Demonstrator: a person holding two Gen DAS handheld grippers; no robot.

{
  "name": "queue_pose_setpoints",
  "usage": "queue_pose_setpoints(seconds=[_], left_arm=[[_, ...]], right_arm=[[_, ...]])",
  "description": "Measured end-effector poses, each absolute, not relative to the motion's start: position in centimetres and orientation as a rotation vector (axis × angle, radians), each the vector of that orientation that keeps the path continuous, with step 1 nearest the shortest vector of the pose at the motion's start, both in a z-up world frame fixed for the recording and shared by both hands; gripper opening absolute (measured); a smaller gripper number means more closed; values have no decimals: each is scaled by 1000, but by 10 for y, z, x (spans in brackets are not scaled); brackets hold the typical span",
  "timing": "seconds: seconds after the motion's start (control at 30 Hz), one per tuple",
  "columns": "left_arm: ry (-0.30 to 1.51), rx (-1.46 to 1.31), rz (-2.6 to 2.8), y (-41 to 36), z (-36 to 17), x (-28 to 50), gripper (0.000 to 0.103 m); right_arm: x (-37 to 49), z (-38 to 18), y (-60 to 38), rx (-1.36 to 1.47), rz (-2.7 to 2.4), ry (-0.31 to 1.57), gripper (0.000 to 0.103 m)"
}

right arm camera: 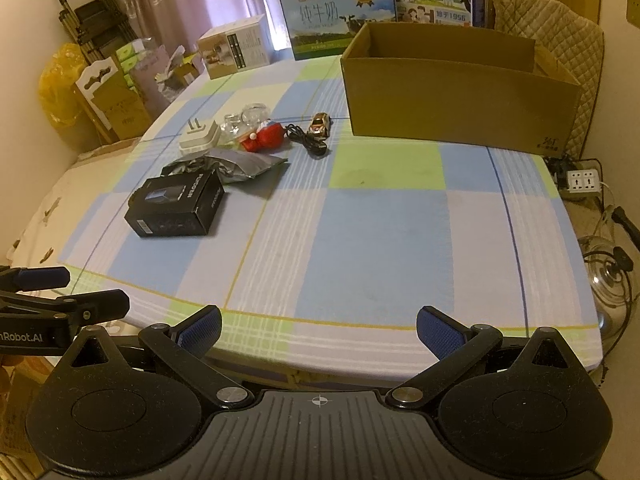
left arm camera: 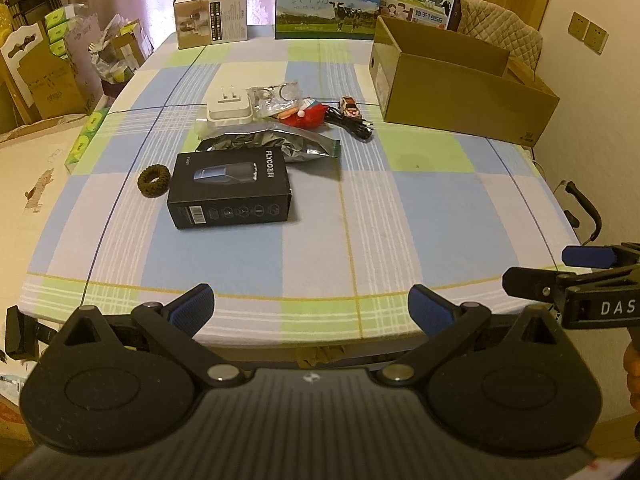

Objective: Organize objects
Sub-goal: 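Move both tools toward the black shaver box and brown hair tie, then grasp the black shaver box with the right tool while the left tool grasps the brown hair tie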

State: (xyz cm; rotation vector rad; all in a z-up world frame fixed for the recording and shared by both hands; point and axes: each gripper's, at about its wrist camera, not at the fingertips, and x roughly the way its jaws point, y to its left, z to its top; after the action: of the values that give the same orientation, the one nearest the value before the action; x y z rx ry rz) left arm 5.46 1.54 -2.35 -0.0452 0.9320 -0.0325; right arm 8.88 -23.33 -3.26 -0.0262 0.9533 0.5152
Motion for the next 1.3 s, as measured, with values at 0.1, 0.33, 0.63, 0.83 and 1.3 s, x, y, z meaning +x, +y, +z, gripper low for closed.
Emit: queue_pose_setpoints(seconds=[0.1,0.33,0.63,0.83,1.3], left_arm=[[937,-49,-21,22,-26,61,102],[946,-65,16,46,-31,76,102],[945,-93,98,89,-35,92,102],[948,-124,181,131,-38,96,102],[964,-184,284,203,-50,112,102]], right_arm=[[96,-36,-231,-6,529,949,101],[111,-42,-215,19,591,944,101],[137,-48,-173,10,680,920,100],[157,-56,-132,-33,737,912,94],[209,-83,-43,-119,899,914,39]])
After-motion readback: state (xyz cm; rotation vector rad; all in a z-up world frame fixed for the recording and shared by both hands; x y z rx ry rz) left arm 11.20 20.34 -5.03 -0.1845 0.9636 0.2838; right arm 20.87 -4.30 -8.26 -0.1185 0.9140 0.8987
